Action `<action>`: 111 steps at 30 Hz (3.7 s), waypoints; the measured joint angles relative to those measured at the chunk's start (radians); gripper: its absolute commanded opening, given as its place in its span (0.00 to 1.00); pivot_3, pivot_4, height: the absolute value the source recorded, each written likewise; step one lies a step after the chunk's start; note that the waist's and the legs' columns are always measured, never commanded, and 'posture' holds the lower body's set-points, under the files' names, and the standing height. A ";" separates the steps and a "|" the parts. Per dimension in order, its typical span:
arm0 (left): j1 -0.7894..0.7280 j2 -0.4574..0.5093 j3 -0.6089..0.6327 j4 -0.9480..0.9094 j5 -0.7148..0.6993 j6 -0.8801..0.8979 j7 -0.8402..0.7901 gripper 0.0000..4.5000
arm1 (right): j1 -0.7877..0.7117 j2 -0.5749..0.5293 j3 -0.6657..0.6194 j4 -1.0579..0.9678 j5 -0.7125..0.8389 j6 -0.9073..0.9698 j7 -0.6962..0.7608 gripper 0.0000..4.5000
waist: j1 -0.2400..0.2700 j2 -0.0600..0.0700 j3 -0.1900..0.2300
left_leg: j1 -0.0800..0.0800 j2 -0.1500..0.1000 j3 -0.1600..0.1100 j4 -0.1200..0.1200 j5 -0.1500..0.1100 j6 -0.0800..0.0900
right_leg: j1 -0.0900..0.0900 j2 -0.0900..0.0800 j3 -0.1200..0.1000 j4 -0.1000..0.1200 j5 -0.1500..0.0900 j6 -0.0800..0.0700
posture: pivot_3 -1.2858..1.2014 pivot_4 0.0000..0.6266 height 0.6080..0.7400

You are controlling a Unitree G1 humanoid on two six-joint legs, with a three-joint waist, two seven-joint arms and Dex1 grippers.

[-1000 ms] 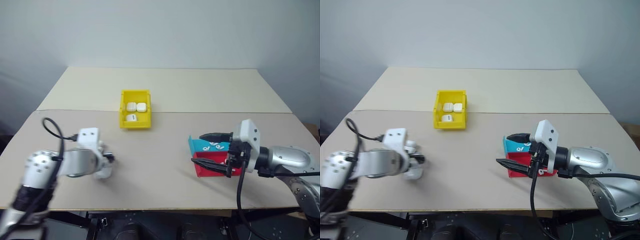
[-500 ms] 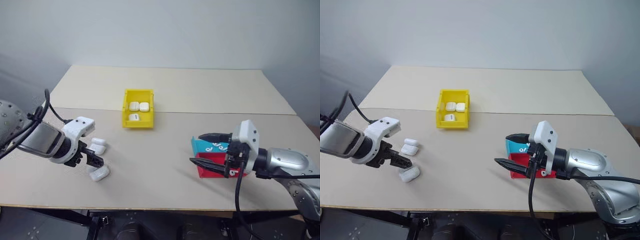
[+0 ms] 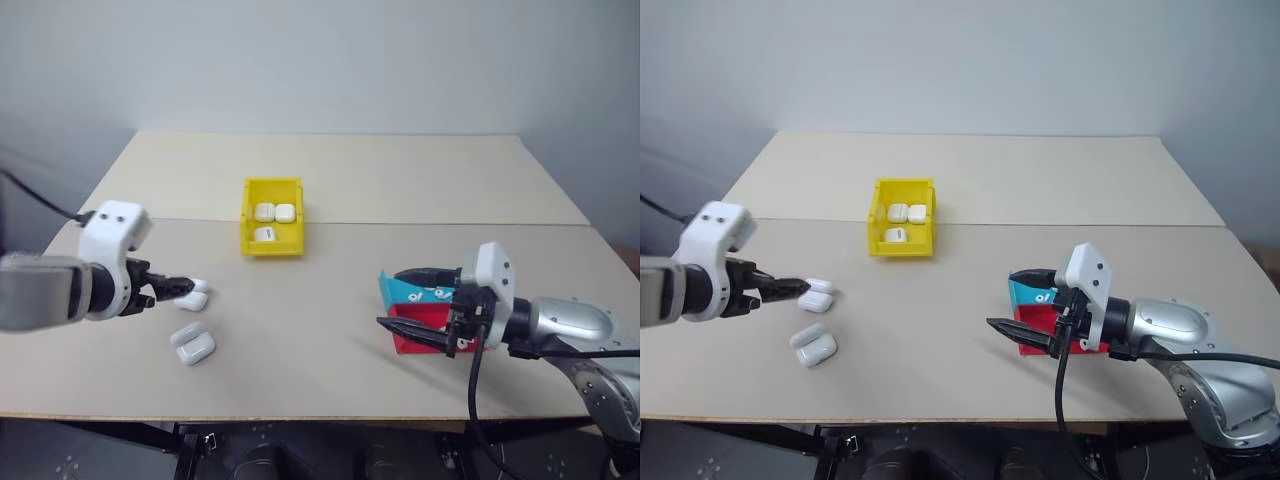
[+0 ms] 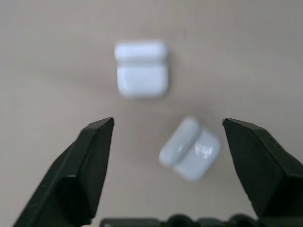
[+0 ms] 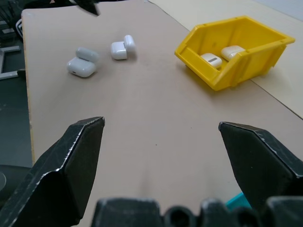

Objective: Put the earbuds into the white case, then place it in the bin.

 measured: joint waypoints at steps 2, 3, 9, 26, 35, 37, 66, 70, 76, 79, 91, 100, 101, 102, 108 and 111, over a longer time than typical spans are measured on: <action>0.138 -0.164 0.221 -0.089 0.118 -0.049 -0.267 0.46 | -0.004 0.001 0.002 0.008 -0.001 -0.001 0.007 1.00 | -0.007 -0.003 0.001 | -0.002 0.000 0.006 0.000 0.002 -0.004 | -0.001 0.001 -0.002 -0.001 0.000 0.000 | 0.52 0.24 1.00; 0.192 -0.183 0.304 -0.126 0.183 -0.062 -0.398 0.38 | -0.008 0.002 0.004 0.011 -0.002 -0.001 0.010 1.00 | -0.006 -0.005 0.000 | -0.002 0.002 0.005 0.000 0.003 -0.005 | -0.001 0.002 -0.003 -0.001 0.000 -0.001 | 0.52 0.24 1.00; 0.407 -0.167 0.457 -0.196 0.446 -0.102 -0.774 0.01 | -0.023 0.004 0.010 0.028 -0.002 -0.002 0.031 1.00 | 0.009 -0.001 -0.002 | 0.000 0.002 0.005 0.000 0.000 -0.001 | 0.000 0.002 -0.003 -0.001 -0.001 -0.002 | 0.52 0.24 1.00; 0.693 -0.097 0.199 0.001 1.282 -0.738 -1.571 0.01 | -0.041 0.002 0.017 0.034 -0.010 -0.002 0.034 1.00 | 0.005 -0.001 -0.003 | -0.004 0.003 0.006 0.000 -0.001 0.001 | -0.003 0.002 -0.003 -0.002 -0.001 -0.003 | 0.52 0.24 1.00; 0.466 -0.100 -0.085 0.142 1.454 -0.832 -1.524 0.01 | -0.011 -0.009 -0.002 0.005 -0.010 0.000 0.020 1.00 | 0.001 -0.001 -0.003 | -0.004 0.004 0.006 0.000 -0.001 0.001 | -0.003 0.003 -0.003 -0.002 -0.001 -0.002 | 0.52 0.24 1.00; 0.422 -0.101 -0.130 0.175 1.476 -0.845 -1.519 0.01 | -0.005 -0.012 -0.006 -0.004 -0.009 0.001 0.010 1.00 | 0.002 -0.001 -0.003 | -0.004 0.004 0.006 0.000 -0.001 0.001 | -0.003 0.004 -0.003 -0.001 -0.001 -0.002 | 0.52 0.24 1.00; -0.111 -0.296 -0.481 0.462 1.664 -0.976 -1.488 0.01 | 0.071 -0.042 -0.057 -0.083 0.034 0.018 -0.050 1.00 | 0.003 -0.001 -0.003 | -0.004 0.004 0.006 0.001 -0.001 0.001 | -0.002 0.004 -0.003 0.000 0.000 -0.002 | 0.52 0.24 1.00; -0.160 -0.197 -0.465 0.500 1.659 -0.975 -1.552 0.21 | 0.048 -0.042 -0.050 -0.070 0.037 0.018 -0.048 1.00 | 0.000 -0.001 -0.003 | -0.004 0.004 0.006 0.001 -0.001 0.001 | -0.002 0.005 -0.003 0.000 -0.001 -0.002 | 0.52 0.24 1.00; -0.191 -0.089 -0.421 0.396 1.572 -0.883 -1.691 0.66 | -0.012 -0.039 -0.017 -0.021 0.027 0.015 -0.021 1.00 | 0.003 -0.001 -0.003 | -0.005 0.004 0.006 0.001 -0.001 0.001 | -0.003 0.004 -0.003 -0.001 -0.001 -0.002 | 0.52 0.24 1.00; -0.139 -0.042 -0.387 0.273 1.496 -0.774 -1.729 0.88 | -0.019 -0.030 0.006 -0.011 0.023 0.014 -0.009 1.00 | 0.003 -0.001 -0.003 | -0.006 0.004 0.006 0.001 -0.001 0.001 | -0.004 0.005 -0.003 0.000 -0.001 -0.002 | 0.52 0.24 1.00; -0.166 0.083 -0.486 -0.114 1.421 -0.183 -1.590 1.00 | -0.023 -0.022 0.021 0.001 0.009 0.013 0.005 1.00 | 0.007 -0.001 -0.003 | -0.004 0.004 0.005 0.002 -0.001 0.001 | -0.002 0.006 -0.002 0.000 -0.001 -0.002 | 0.52 0.24 1.00; -0.349 0.025 -0.745 -0.117 1.475 -0.052 -1.506 1.00 | -0.035 -0.019 0.025 0.002 0.007 0.012 0.008 1.00 | 0.004 -0.002 -0.003 | -0.004 0.004 0.005 0.002 -0.001 0.001 | -0.003 0.006 -0.002 0.000 -0.001 -0.002 | 0.52 0.24 1.00; -0.360 0.018 -0.778 -0.105 1.493 -0.040 -1.497 1.00 | -0.036 -0.019 0.025 0.001 0.007 0.012 0.007 1.00 | 0.005 -0.002 -0.003 | -0.004 0.004 0.005 0.002 -0.001 0.001 | -0.002 0.006 -0.002 0.000 -0.001 -0.002 | 0.52 0.24 1.00; -0.365 0.010 -0.801 -0.095 1.505 -0.031 -1.489 1.00 | -0.036 -0.019 0.025 0.000 0.007 0.012 0.007 1.00 | 0.005 -0.002 -0.003 | -0.004 0.004 0.005 0.002 -0.001 0.001 | -0.002 0.006 -0.002 0.000 -0.001 -0.002 | 0.52 0.24 1.00; -0.424 -0.056 -0.913 -0.048 1.558 0.006 -1.451 1.00 | -0.037 -0.016 0.025 -0.002 0.007 0.012 -0.003 1.00 | 0.007 -0.002 -0.003 | -0.006 0.004 0.005 0.003 -0.001 0.001 | -0.003 0.006 -0.002 0.000 -0.001 -0.002 | 0.52 0.24 1.00; -0.431 -0.083 -0.929 -0.038 1.576 0.013 -1.430 1.00 | -0.035 -0.015 0.025 -0.009 0.008 0.012 -0.010 1.00 | 0.007 -0.002 -0.003 | -0.005 0.004 0.005 0.003 -0.001 0.001 | -0.003 0.006 -0.002 0.000 -0.001 -0.002 | 0.52 0.24 1.00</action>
